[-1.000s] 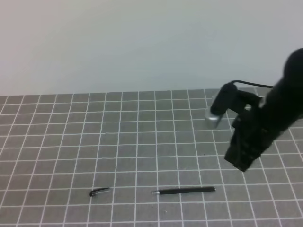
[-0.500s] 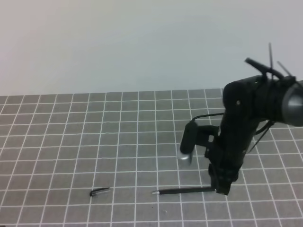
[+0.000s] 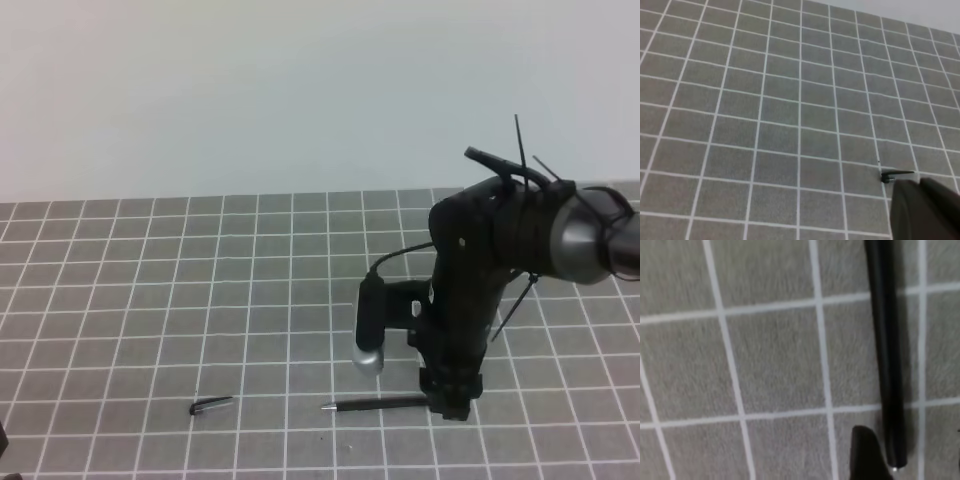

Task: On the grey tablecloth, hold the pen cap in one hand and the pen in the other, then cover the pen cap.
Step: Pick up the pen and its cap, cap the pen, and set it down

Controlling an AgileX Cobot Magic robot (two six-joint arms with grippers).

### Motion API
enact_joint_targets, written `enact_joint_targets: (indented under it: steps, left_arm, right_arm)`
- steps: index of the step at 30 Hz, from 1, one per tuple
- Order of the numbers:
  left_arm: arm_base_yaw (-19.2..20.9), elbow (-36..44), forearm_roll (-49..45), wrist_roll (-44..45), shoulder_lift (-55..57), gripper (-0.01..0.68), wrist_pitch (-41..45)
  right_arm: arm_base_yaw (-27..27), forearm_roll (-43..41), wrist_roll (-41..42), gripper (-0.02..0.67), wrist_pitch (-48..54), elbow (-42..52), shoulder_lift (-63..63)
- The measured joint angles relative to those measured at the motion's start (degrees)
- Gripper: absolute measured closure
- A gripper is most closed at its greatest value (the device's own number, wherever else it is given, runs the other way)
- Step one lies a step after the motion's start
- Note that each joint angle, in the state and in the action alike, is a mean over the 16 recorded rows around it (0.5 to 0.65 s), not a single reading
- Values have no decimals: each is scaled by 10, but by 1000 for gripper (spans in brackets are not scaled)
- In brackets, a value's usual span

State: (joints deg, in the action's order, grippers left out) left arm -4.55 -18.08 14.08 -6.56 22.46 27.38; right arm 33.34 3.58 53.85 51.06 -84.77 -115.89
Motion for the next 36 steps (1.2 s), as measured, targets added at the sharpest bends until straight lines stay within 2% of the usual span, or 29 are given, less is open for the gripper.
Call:
enact_joint_targets:
  steps: [13,27,31,36]
  left_arm:
    - [0,0,-7,2,0,673,-5]
    - [0,0,-37,16,0,673,-21]
    - [0,-6,-41,23,0,673,-20]
    - [0,-31,-42,36,4,673,-4]
  right_arm:
    - [2,-18,18,325,0,-3,-25]
    - [3,-44,35,601,20,-6,-33]
    - [3,-58,35,643,44,-14,-35]
    - [4,-62,35,652,84,-40,-37]
